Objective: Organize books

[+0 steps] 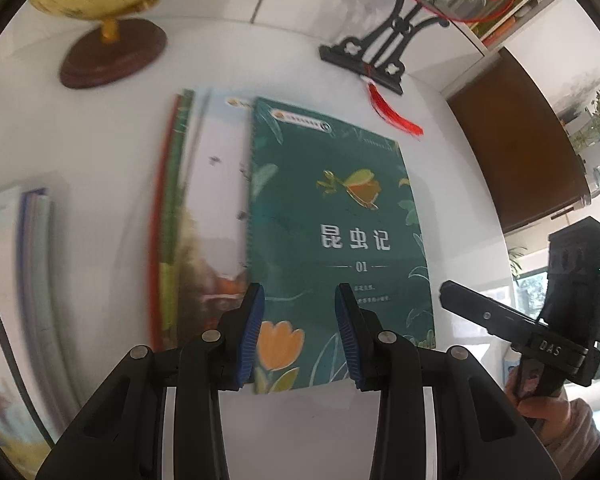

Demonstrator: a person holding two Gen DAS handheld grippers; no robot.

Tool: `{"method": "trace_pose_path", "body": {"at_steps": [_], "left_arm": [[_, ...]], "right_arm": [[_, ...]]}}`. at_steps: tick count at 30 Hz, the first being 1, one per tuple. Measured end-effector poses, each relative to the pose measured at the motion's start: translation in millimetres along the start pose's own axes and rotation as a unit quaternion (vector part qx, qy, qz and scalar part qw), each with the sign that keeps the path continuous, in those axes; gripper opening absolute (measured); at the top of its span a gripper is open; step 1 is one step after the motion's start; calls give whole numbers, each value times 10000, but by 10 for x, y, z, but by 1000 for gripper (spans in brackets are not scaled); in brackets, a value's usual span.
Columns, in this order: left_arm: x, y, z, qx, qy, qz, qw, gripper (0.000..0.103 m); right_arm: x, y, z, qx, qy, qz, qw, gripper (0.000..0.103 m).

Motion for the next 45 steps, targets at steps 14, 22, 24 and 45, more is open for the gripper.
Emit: {"method": "trace_pose_path", "body": {"at_steps": [14, 22, 24, 45], "left_arm": [[-14, -26, -143, 41, -147, 60, 9999, 36], [107, -35, -155, 106, -160, 240, 9995, 50], [75, -14, -160, 144, 49, 255, 9996, 64], [-209, 141, 73, -272, 569, -79, 9980, 29]], "right_arm": [[-258, 69, -205, 144, -255, -441, 9986, 56], [-225, 67, -224, 140, -424, -506, 9977, 57], [-209, 71, -233, 126, -511, -566, 9970, 57], [-131, -67, 177, -397, -1178, -484, 9911, 22]]}}
Point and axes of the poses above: each gripper's, at about its wrist camera, not at the fingertips, and z roughly against the way its jaws point, x to its left, y to its underside, the point moved 9 cm from there along -z, roughly the way its jaws point, and after that the axes turned 12 degrees about z, right-handed, at the moved point
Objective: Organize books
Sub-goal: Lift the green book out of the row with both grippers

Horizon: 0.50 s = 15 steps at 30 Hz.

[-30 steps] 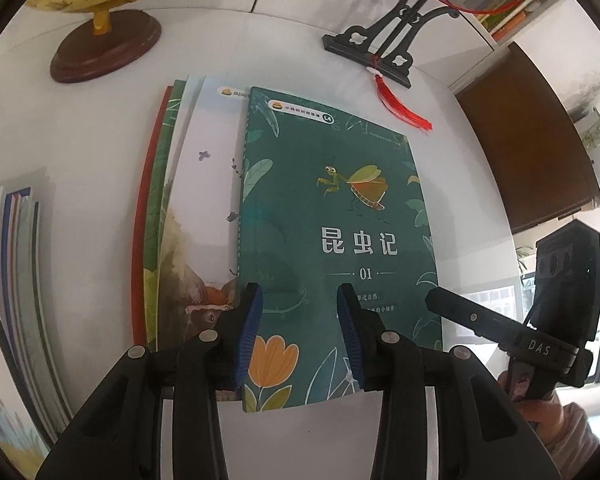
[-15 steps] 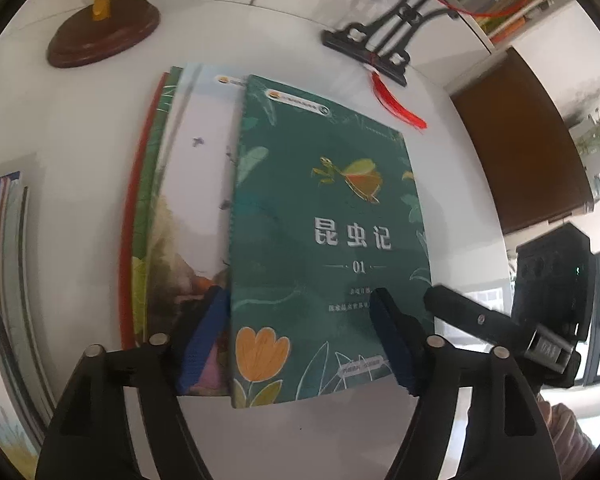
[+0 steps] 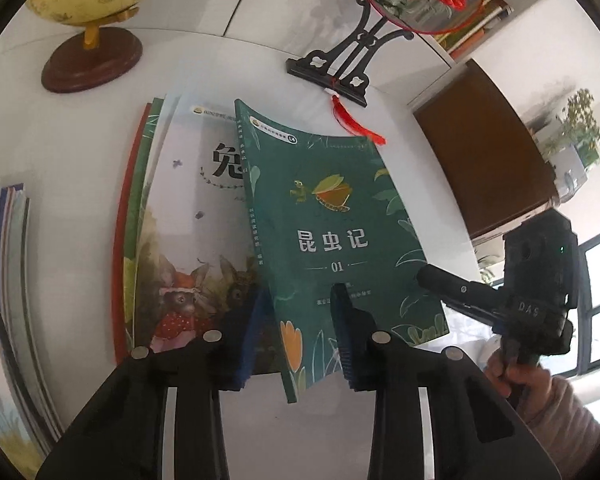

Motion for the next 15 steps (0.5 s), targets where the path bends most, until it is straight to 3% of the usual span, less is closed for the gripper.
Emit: {"method": "trace_pose_path", "body": {"at_steps": [5, 8, 12, 15], "left_arm": [[-31, -21, -47, 55, 256, 322, 9991, 29], [-29, -38, -138, 80, 51, 174, 9998, 29], [-147, -40, -176, 209, 370, 188, 9989, 29], [-209, -48, -190, 88, 220, -46, 9997, 29]], "right_arm": [[-17, 41, -76, 119, 120, 13, 9999, 21], [-24, 101, -177, 355, 377, 226, 9984, 20], [-44, 172, -273, 547, 492, 318, 9968, 20], [-69, 225, -310, 714, 662, 443, 9943, 20]]}}
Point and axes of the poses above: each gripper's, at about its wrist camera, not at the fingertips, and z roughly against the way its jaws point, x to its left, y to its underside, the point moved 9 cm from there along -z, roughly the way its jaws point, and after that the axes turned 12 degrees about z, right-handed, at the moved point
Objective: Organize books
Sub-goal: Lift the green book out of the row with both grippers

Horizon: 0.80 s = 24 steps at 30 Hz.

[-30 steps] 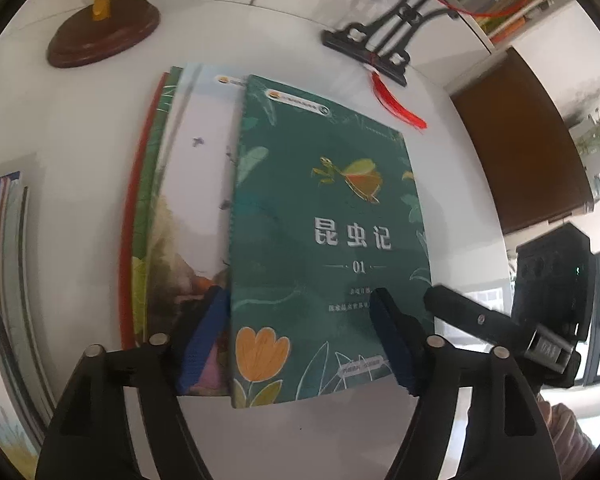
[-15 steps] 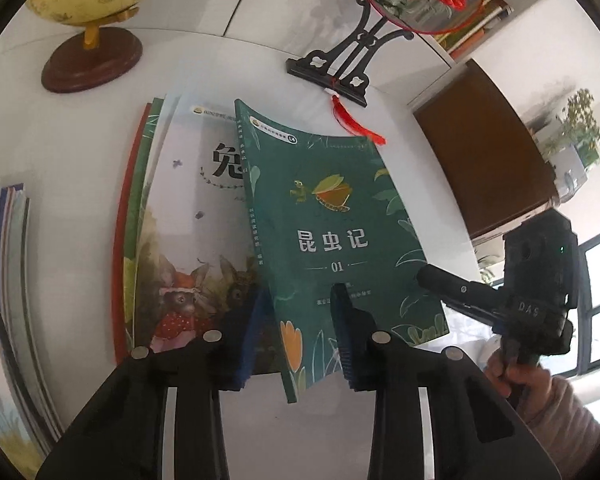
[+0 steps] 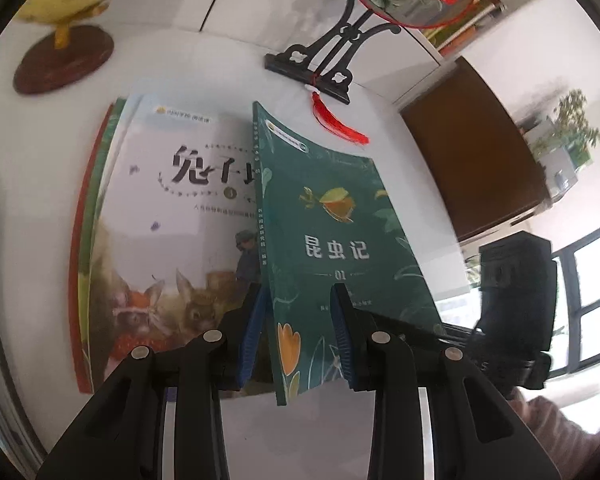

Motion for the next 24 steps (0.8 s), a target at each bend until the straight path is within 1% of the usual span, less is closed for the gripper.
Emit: {"method": "trace_pose_path", "body": {"at_steps": [2, 4, 5, 7, 8, 9, 10, 11, 13, 14, 15, 16, 17, 18, 20, 24], "left_arm": [[17, 0, -30, 43, -31, 40, 10000, 29], [25, 5, -39, 75, 106, 133, 9998, 29], [25, 6, -44, 79, 111, 152, 9998, 29], [29, 6, -62, 49, -36, 62, 10000, 29], [53, 1, -81, 24, -249, -13, 9997, 29], [81, 7, -87, 26, -372, -37, 9993, 29], [103, 10, -102, 59, -458, -30, 9989, 30], [134, 15, -115, 108, -527, 23, 9985, 32], [182, 39, -133, 221, -564, 145, 9981, 34], [207, 69, -165, 369, -562, 248, 9974, 38], [211, 96, -181, 457, -537, 292, 9971, 39], [198, 105, -172, 460, -503, 294, 9972, 40], [205, 124, -164, 479, -550, 301, 9969, 41], [216, 148, -149, 492, -587, 315, 9966, 41], [236, 195, -122, 492, -573, 377, 9964, 41], [236, 266, -99, 535, -613, 302, 9962, 41]], "right_arm": [[-10, 19, 4, -6, -18, -39, 10000, 20], [-51, 11, 45, -71, 85, -72, 9999, 20], [-72, 9, 72, -109, 125, -112, 9998, 21], [-123, -2, 135, -171, 48, -331, 9993, 22], [-169, 3, 160, -134, 108, -437, 9989, 22], [-195, 3, 174, -111, 163, -493, 9986, 22], [-217, -2, 190, -113, 156, -522, 9984, 22], [-252, -7, 208, -137, 178, -569, 9981, 25], [-345, 15, 228, -113, 257, -736, 9969, 28], [-381, 30, 241, -131, 237, -826, 9962, 28], [-407, 39, 250, -163, 198, -913, 9955, 28], [-420, 48, 268, -200, 86, -980, 9950, 28], [-391, 44, 300, -310, -72, -928, 9952, 20], [-361, 38, 329, -347, -71, -780, 9963, 15], [-275, 55, 328, -195, -54, -500, 9985, 12], [-150, 126, 325, 65, 229, 100, 9997, 12]]}}
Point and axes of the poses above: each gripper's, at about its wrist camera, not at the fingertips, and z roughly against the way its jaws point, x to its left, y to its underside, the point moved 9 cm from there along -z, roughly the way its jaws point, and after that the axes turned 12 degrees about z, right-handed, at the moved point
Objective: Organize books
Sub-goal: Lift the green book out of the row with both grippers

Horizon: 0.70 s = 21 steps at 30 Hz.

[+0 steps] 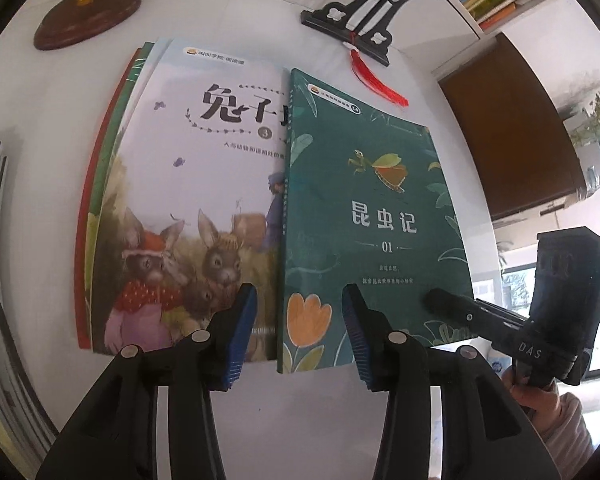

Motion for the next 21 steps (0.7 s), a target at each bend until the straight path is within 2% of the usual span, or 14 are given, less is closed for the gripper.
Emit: {"method": "trace_pose_path", "body": {"at_steps": [4, 6, 9, 12, 15, 16, 17, 18, 21], "left_arm": [[-53, 87, -18, 193, 106, -21, 9998, 45], [-90, 171, -23, 233, -13, -99, 9997, 46], [-146, 362, -43, 426, -81, -69, 9990, 46], [-179, 590, -147, 836, -200, 72, 9963, 46], [-268, 742, -239, 887, -114, -9, 9960, 45], [-294, 765, -279, 869, -118, -62, 9961, 43], [-333, 777, -312, 832, -107, -136, 9964, 30], [-390, 771, -309, 689, -81, -263, 9972, 24], [-596, 747, -216, 216, -43, -764, 9968, 17]], "right_arm": [[13, 156, 25, 179, 90, 211, 9996, 12], [3, 255, 58, 254, 113, 250, 9993, 12], [-60, 417, 103, 378, 117, 242, 9989, 12], [-108, 531, 130, 481, 113, 240, 9985, 12], [-130, 630, 136, 646, 134, 331, 9973, 12], [-140, 656, 142, 684, 144, 360, 9969, 12], [-143, 673, 145, 694, 130, 364, 9968, 12], [-146, 682, 151, 694, 115, 363, 9969, 12], [-174, 678, 191, 652, 203, 445, 9967, 12]]}}
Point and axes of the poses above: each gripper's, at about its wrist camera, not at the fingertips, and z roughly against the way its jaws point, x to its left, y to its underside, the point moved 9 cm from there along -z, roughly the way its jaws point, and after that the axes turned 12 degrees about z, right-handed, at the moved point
